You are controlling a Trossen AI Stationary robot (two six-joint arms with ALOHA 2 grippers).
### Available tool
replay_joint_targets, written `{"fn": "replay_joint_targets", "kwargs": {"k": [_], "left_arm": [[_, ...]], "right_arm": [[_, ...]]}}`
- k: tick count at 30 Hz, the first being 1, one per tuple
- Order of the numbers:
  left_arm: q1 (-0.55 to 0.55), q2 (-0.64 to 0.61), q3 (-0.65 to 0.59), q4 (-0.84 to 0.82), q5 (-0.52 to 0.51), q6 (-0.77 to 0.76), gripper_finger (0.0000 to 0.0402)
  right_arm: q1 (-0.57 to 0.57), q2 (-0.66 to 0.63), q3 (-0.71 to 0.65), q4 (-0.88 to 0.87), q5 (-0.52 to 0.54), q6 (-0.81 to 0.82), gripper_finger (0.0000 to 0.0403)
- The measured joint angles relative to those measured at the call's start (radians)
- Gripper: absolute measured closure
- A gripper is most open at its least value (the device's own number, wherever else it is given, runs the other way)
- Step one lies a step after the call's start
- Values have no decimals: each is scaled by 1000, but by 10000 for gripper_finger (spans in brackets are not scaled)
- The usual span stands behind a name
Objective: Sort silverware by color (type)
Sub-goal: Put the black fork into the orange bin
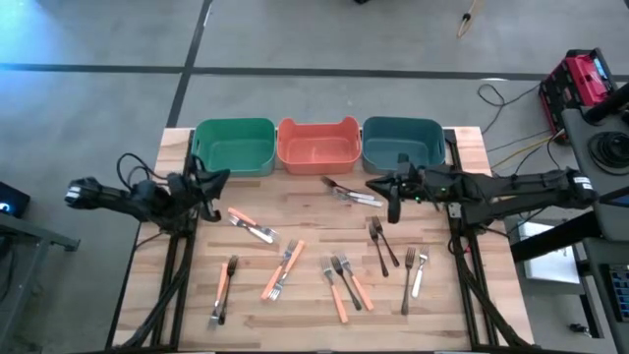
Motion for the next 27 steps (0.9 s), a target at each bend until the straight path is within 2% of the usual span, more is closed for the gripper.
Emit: {"fn": "replay_joint_targets", "kwargs": {"k": [4, 9, 11, 14, 19, 23, 27], "left_arm": [[0, 58, 127, -256, 0, 103, 401], [0, 139, 293, -684, 3, 109, 401], [0, 174, 334, -808, 9, 102, 401], [0, 211, 351, -844, 56, 94, 401], [-1, 249, 330, -801, 170, 135, 401], [0, 252, 305, -779, 156, 138, 401], [0, 245, 286, -736, 63, 185, 401]], "right_arm": [[0, 83, 73, -19, 0, -28, 394], [0, 167, 151, -51, 0, -45, 394], [0, 197, 179, -80, -1, -45, 394], [0, 241, 232, -128, 0, -26, 394], [0, 330, 343, -269, -1, 31, 394], [1, 407, 449, -385, -2, 46, 394], [1, 495, 550, -490, -7, 45, 394]]}}
